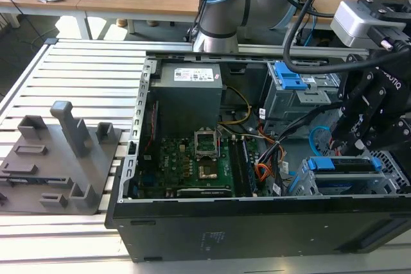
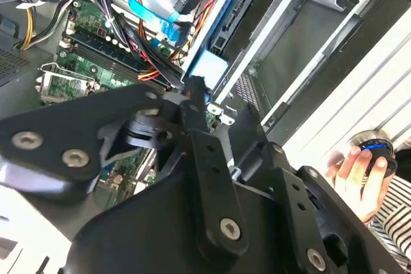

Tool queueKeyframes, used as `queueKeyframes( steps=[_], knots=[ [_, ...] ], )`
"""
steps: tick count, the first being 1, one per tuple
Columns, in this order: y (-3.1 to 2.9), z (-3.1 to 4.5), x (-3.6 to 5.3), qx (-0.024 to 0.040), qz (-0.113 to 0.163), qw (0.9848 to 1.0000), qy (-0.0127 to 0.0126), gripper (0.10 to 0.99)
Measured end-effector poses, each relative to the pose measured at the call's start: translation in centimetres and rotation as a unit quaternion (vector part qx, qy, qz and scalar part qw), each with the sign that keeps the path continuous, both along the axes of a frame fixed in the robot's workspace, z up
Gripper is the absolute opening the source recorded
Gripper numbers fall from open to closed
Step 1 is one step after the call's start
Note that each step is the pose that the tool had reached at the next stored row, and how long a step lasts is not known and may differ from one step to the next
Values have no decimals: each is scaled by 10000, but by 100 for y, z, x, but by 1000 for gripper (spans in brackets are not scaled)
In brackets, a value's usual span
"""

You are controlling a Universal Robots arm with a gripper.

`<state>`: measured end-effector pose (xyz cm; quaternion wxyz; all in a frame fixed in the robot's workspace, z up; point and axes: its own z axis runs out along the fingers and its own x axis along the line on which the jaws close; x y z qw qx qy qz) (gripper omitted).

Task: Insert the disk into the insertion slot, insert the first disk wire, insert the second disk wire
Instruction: 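Insert the disk into the insertion slot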

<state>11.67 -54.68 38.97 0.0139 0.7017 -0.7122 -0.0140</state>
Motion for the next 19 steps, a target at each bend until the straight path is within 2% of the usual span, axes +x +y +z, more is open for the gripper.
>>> queueKeyframes(
  steps=[5,19],
  knots=[
    [0,-2,0,1,0,10000,0,118],
    [0,-5,0,1,0,10000,0,106]
  ],
)
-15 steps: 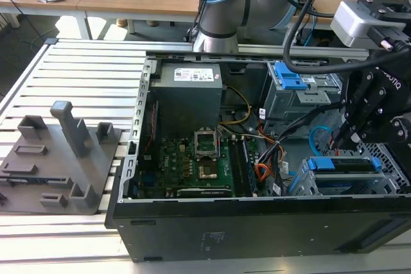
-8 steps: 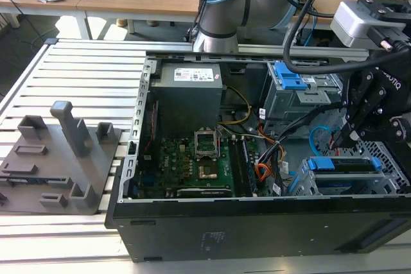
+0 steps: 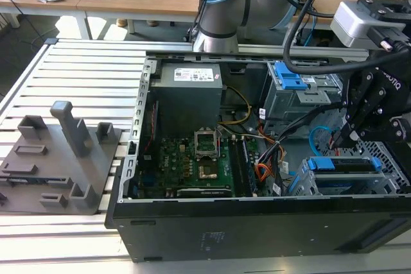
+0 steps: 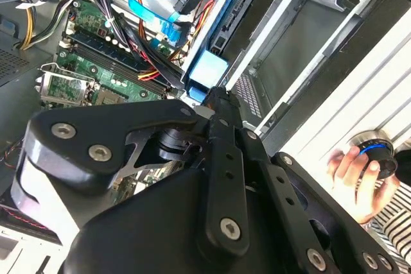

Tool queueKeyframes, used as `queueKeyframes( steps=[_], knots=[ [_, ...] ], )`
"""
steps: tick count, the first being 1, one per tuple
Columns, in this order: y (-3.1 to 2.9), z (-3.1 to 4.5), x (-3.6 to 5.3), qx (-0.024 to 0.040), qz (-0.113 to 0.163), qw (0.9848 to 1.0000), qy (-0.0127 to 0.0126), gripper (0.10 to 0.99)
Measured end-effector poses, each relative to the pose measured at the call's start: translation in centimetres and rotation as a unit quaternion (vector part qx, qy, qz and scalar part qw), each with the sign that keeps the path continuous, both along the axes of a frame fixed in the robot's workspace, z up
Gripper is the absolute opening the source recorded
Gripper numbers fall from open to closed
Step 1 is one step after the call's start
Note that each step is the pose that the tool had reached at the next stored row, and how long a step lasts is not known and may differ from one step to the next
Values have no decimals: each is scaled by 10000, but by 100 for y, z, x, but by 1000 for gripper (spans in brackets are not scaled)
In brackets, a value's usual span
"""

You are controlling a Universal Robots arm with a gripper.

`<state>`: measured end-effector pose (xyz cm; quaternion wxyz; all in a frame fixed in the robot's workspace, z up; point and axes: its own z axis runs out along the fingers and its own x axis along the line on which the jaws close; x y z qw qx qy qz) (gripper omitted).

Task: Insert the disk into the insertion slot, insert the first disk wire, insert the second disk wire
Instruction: 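Insert the disk into the insertion slot, then insert the first disk wire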

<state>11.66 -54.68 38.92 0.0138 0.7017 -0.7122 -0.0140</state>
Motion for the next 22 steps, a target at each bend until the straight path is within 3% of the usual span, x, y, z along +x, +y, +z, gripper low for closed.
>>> queueKeyframes(
  steps=[5,15,17,22],
  knots=[
    [0,-3,13,2,1,10000,0,106],
    [43,-5,330,0,0,10000,3,106],
    [92,-8,466,0,0,10000,6,106],
    [252,-21,503,0,0,10000,6,106]
  ],
)
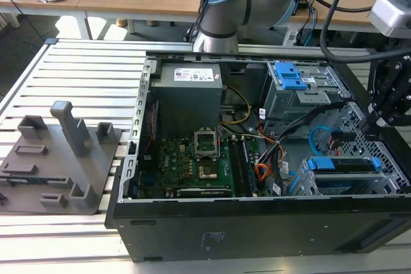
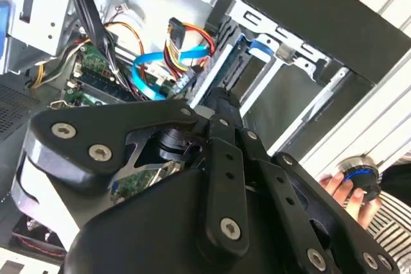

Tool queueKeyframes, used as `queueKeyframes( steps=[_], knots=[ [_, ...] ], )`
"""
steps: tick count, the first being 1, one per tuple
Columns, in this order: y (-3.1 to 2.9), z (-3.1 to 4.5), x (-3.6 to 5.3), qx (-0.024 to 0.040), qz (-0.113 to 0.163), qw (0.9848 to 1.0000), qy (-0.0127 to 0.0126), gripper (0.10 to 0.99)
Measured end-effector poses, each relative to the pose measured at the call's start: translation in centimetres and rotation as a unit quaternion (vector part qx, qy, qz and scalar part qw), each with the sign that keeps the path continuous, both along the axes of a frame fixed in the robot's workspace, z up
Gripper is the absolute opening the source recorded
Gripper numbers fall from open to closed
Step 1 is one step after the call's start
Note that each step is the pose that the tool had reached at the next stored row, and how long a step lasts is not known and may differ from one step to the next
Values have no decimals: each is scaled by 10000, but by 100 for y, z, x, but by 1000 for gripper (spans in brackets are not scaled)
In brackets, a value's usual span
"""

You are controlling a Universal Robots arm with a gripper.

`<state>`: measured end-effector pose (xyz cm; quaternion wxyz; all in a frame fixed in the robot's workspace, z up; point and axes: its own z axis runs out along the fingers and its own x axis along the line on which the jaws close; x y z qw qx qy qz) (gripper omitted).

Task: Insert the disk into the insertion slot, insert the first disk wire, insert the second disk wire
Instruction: 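Insert the first disk wire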

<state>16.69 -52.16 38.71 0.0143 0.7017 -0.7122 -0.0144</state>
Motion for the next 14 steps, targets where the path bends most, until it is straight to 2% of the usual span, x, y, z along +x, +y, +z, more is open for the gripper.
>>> queueKeyframes(
  steps=[3,8,11,14],
  knots=[
    [67,-49,-4,0,-15,10000,0,106],
    [129,-118,-37,-18,-57,10000,0,106],
    [211,-143,-67,-19,-71,10000,0,106],
    [220,-168,-67,-22,-70,10000,0,106]
  ],
)
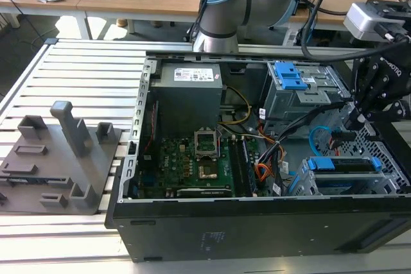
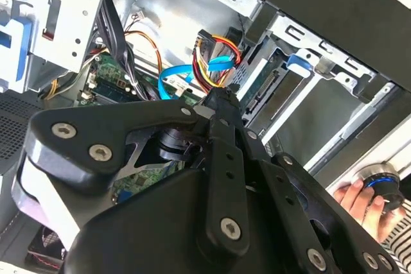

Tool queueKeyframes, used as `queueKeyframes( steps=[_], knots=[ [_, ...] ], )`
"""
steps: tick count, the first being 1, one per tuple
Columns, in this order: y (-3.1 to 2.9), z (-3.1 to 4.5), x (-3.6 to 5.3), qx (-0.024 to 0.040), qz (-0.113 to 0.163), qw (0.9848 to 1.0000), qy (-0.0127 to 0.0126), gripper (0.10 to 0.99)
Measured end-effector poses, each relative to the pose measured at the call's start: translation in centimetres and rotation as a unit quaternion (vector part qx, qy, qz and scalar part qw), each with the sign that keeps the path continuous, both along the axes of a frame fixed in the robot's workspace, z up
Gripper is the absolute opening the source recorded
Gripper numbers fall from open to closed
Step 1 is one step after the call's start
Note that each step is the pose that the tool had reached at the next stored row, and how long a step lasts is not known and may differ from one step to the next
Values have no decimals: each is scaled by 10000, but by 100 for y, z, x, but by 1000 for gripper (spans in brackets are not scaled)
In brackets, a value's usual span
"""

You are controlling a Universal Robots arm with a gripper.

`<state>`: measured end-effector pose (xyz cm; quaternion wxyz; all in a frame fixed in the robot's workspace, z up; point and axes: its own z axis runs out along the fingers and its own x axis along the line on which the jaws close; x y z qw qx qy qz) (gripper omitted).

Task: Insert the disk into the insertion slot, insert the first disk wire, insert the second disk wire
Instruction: 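Insert the first disk wire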

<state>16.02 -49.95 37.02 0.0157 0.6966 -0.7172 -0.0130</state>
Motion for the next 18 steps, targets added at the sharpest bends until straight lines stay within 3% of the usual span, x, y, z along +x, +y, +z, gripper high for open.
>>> queueKeyframes(
  steps=[5,6,7,8,9,18],
  knots=[
    [0,-2,0,-3,0,10000,0,114],
    [0,-1,0,-4,0,10000,0,169],
    [0,-1,0,-4,0,10000,0,169],
    [0,-1,0,-5,0,10000,0,239],
    [-1,-2,0,-5,0,10000,0,239],
    [-1,-129,-38,-132,0,9999,0,239]
  ],
)
